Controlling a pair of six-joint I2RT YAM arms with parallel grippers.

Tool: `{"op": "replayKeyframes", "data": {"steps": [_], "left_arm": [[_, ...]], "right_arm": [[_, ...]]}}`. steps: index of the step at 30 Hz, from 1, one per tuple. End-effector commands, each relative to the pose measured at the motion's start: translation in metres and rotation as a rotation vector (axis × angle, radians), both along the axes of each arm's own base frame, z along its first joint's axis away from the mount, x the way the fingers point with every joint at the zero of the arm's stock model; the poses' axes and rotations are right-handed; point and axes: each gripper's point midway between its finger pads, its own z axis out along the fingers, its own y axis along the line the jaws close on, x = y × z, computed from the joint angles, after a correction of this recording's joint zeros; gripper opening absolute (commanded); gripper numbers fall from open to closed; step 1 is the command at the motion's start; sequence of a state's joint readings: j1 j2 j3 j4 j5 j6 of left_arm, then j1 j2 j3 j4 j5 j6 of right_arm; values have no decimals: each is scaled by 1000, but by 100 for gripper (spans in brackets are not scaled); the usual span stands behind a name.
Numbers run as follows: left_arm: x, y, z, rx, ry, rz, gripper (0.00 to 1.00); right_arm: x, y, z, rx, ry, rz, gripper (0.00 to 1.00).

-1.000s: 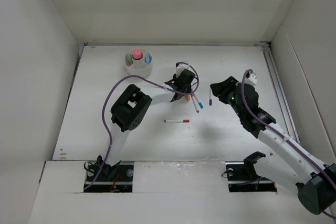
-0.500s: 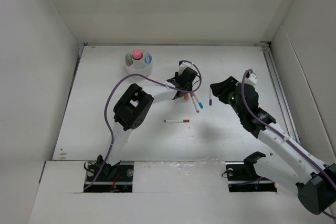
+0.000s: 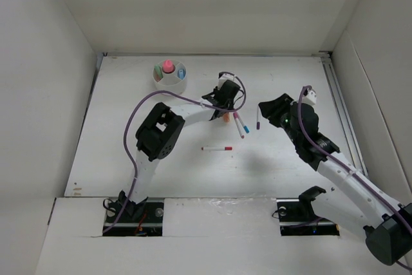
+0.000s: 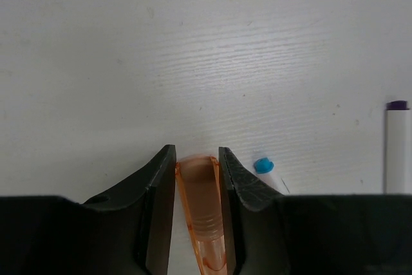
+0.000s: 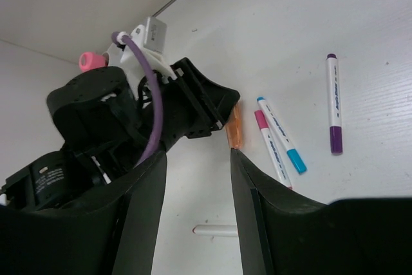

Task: Sort the stationery into containers
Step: Grab a piece of stationery with the left arm, then place the stationery into the container

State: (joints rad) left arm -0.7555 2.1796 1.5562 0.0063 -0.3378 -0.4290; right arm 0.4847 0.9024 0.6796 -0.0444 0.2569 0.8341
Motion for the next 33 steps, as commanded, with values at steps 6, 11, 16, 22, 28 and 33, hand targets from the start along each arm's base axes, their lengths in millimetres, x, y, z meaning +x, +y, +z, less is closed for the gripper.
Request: {"op": "replayKeyframes", "data": {"steps": [6,11,16,22,28,33], "left_arm": [[62,61,177,-271,-284,75,4],[91,108,228,-200,-464,181,4],[115,150,238,-122,-512,246,4],[135,174,228,47,-548,242,5],[145,180,209,143,-544,245,5],[153,180,194,190,-533,245,5]], "right_arm": [[2,-7,37,43,-104,-30,50],[3,-6,34,38,-96,-30,50],[3,-6,34,38,-96,-30,50],[3,-6,34,38,-96,-30,50],[6,-4,32,33,-87,-30,50],[7,-4,29,29,-79,-30,50]]}}
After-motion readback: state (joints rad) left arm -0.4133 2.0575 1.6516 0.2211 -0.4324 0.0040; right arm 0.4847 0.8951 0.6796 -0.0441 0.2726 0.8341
